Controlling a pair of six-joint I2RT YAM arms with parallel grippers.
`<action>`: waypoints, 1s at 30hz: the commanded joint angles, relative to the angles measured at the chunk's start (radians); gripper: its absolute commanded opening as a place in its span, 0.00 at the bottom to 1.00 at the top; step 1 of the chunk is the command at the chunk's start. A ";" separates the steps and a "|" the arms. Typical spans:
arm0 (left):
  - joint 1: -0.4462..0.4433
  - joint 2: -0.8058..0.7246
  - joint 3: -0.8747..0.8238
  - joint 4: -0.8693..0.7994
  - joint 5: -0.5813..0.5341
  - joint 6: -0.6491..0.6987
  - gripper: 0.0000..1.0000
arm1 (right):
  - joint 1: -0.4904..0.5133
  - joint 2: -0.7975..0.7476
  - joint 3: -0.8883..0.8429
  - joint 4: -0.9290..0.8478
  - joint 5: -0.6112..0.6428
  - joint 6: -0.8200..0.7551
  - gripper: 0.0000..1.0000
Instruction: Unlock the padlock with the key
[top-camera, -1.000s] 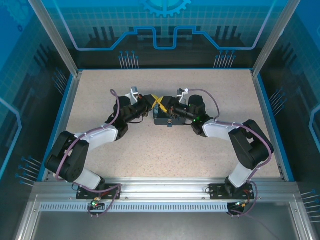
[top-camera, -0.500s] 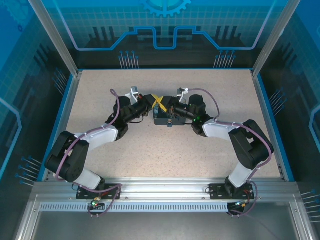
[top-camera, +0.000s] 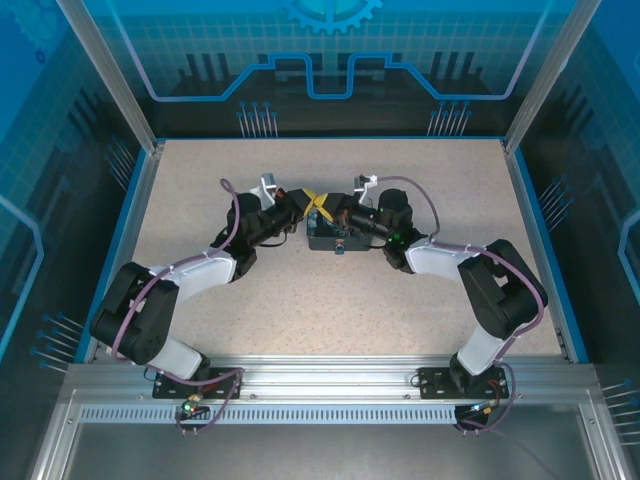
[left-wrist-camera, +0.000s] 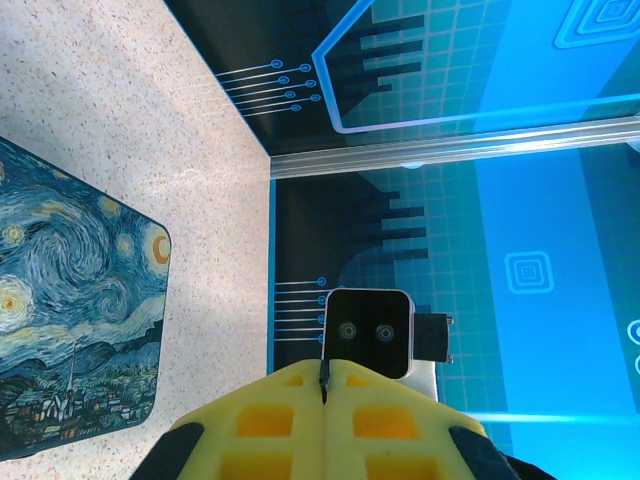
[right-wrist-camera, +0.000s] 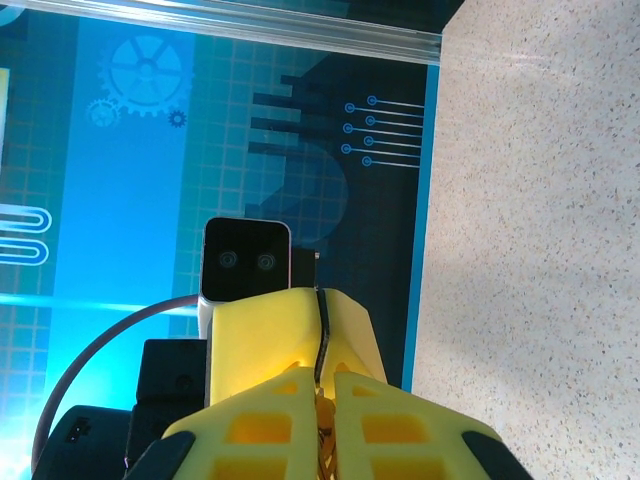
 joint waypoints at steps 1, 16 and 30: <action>-0.009 -0.024 0.002 0.066 0.016 0.032 0.00 | -0.004 -0.009 -0.015 0.001 -0.006 -0.010 0.03; -0.009 -0.031 0.009 0.060 0.027 0.044 0.00 | -0.066 -0.110 -0.097 -0.108 0.007 -0.101 0.51; -0.010 -0.025 0.048 0.062 0.112 0.112 0.00 | -0.089 -0.145 -0.033 -0.136 -0.037 -0.157 0.35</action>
